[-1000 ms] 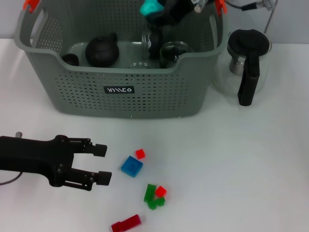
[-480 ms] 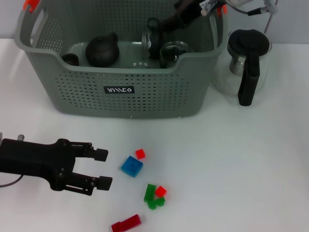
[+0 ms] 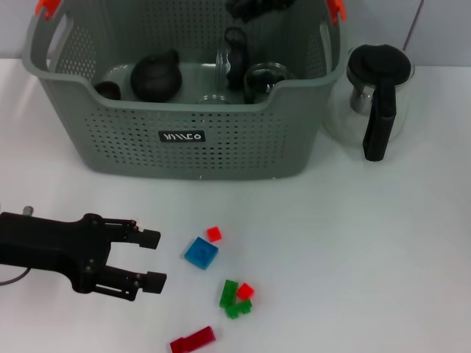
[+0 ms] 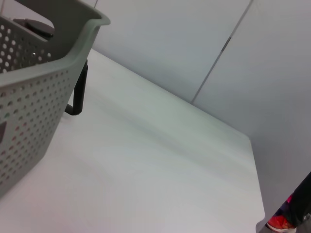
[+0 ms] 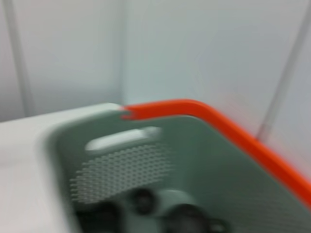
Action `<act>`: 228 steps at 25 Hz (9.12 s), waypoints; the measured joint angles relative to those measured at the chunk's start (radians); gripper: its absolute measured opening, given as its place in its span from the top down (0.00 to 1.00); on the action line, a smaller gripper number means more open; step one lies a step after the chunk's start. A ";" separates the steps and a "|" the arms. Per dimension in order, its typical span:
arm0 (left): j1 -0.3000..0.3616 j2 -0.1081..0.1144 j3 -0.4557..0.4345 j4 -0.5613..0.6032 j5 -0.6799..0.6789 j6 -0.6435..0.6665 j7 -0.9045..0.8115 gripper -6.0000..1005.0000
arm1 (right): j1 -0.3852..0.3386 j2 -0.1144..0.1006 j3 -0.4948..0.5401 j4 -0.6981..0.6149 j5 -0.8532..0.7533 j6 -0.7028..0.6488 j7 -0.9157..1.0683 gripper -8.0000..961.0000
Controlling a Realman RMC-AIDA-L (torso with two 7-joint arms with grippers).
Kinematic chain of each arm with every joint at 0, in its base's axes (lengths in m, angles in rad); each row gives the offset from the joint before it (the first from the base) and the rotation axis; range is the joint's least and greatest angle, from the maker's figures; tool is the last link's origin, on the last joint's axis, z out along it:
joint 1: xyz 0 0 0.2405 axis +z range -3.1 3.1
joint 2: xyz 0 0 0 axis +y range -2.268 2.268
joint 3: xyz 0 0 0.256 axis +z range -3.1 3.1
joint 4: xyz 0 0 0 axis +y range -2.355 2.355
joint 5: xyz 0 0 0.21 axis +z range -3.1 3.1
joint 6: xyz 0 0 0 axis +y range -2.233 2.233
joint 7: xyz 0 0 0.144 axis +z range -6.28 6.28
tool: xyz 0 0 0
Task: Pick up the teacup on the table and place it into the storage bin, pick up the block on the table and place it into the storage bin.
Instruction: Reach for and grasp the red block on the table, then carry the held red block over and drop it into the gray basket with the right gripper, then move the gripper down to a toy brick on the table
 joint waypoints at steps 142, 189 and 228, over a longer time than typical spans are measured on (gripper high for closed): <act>0.090 0.069 -0.158 0.002 0.046 0.005 -0.017 0.16 | -0.137 0.013 -0.335 -0.104 0.223 -0.218 -0.321 0.79; -0.014 0.030 -0.094 -0.167 0.062 0.045 -0.030 0.16 | -0.183 -0.004 0.132 -0.102 0.383 -0.207 -0.240 0.12; -0.165 -0.152 0.247 -0.534 0.587 -0.210 -0.083 0.16 | -0.378 0.012 0.327 0.110 0.485 -0.594 -0.215 0.02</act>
